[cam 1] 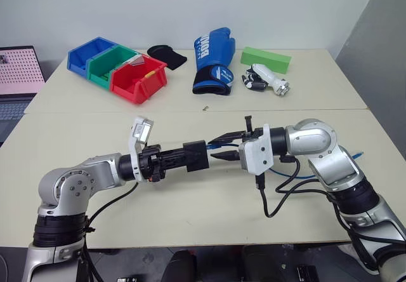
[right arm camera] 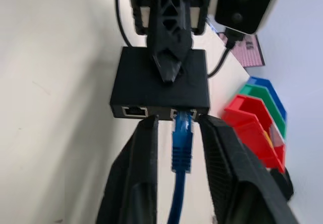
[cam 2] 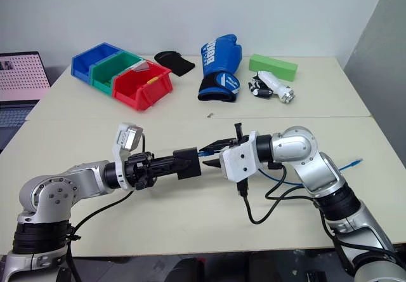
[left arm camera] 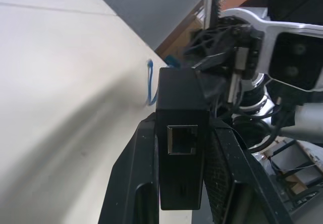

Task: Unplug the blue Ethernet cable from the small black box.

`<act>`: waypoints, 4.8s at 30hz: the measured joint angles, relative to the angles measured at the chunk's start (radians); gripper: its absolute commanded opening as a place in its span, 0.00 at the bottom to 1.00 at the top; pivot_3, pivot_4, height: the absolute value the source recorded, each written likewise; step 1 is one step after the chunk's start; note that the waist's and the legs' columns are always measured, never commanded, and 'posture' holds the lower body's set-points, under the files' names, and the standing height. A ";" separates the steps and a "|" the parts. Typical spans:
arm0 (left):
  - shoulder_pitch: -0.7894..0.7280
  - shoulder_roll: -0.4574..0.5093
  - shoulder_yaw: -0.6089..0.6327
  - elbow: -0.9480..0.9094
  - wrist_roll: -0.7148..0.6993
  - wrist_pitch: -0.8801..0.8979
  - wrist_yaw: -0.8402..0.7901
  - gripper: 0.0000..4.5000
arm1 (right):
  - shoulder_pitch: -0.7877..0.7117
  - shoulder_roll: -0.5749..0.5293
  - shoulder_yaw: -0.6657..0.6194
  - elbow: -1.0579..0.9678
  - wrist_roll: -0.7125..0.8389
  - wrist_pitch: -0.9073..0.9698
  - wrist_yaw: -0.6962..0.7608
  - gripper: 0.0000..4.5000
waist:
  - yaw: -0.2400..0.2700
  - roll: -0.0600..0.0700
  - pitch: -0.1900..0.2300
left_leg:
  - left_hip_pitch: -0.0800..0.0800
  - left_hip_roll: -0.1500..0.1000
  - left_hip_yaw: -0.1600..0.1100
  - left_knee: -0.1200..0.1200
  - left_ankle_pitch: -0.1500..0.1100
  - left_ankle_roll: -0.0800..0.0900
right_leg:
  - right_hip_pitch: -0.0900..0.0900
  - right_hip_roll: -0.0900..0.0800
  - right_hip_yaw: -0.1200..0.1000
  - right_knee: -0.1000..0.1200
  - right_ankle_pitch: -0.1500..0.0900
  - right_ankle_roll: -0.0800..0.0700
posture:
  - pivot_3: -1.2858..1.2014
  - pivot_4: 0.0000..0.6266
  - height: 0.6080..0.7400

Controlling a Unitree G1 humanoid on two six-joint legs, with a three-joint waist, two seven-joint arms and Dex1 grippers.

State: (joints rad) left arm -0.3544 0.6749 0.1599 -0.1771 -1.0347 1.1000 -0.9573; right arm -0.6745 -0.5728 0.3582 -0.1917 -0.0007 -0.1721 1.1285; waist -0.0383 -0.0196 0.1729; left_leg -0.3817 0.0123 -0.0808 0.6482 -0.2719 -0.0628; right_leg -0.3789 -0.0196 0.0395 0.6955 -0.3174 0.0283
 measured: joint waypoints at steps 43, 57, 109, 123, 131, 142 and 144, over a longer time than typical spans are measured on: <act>-0.050 0.068 -0.132 0.052 0.273 -0.366 -0.346 0.18 | 0.071 0.122 -0.196 -0.087 0.757 1.139 -0.256 0.63 | 0.004 0.000 0.001 | -0.001 0.000 0.000 -0.001 0.000 0.001 | -0.001 0.002 0.000 -0.001 0.000 0.000 | 0.52 0.24 1.00; -0.041 0.077 -0.131 0.052 0.290 -0.366 -0.361 0.18 | 0.071 0.111 -0.178 -0.091 0.748 1.137 -0.236 0.01 | 0.004 0.000 0.001 | -0.001 0.000 0.000 -0.001 0.000 0.001 | -0.001 0.002 0.000 -0.001 0.000 0.000 | 0.52 0.24 1.00; -0.028 0.050 -0.131 0.049 0.291 -0.371 -0.343 0.18 | 0.106 0.151 -0.220 -0.091 0.809 1.195 -0.304 0.02 | 0.003 0.000 0.001 | -0.002 0.000 0.000 -0.002 0.000 0.001 | -0.002 0.002 0.000 -0.001 0.000 0.000 | 0.52 0.24 1.00; -0.017 0.051 -0.130 0.045 0.287 -0.371 -0.355 0.18 | 0.106 0.132 -0.220 -0.079 0.824 1.205 -0.279 0.02 | 0.004 0.000 0.001 | -0.002 0.000 0.000 -0.002 0.000 0.001 | -0.002 0.002 0.000 -0.002 0.000 0.000 | 0.52 0.24 1.00; 0.013 0.108 -0.038 0.074 0.290 -0.387 -0.334 0.18 | 0.135 0.009 -0.261 0.096 0.717 1.114 -0.246 0.02 | 0.003 -0.001 0.003 | -0.002 -0.001 0.001 -0.002 0.000 0.001 | -0.002 0.002 0.000 -0.003 0.000 0.000 | 0.52 0.24 1.00; 0.044 0.102 -0.004 0.077 0.321 -0.389 -0.188 0.18 | 0.088 0.113 -0.182 0.504 0.171 0.510 -0.569 0.44 | -0.003 -0.002 0.003 | -0.007 0.000 0.003 -0.002 0.000 0.000 | -0.008 0.001 0.001 -0.001 0.000 0.000 | 0.52 0.24 1.00; 0.041 0.085 -0.003 0.078 0.333 -0.399 -0.159 0.18 | 0.095 0.114 -0.177 0.512 0.148 0.481 -0.554 0.54 | -0.003 -0.002 0.003 | -0.011 0.000 0.002 -0.001 0.000 0.000 | -0.010 0.001 0.001 0.000 0.000 0.000 | 0.52 0.24 1.00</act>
State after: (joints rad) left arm -0.3130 0.7595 0.1567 -0.0991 -0.7012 0.7010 -1.1162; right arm -0.5797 -0.4588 0.1811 0.3207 0.1474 0.3091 0.5742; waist -0.0410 -0.0218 0.1763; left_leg -0.3923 0.0122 -0.0786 0.6475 -0.2720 -0.0627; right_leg -0.3891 -0.0183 0.0406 0.6951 -0.3175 0.0281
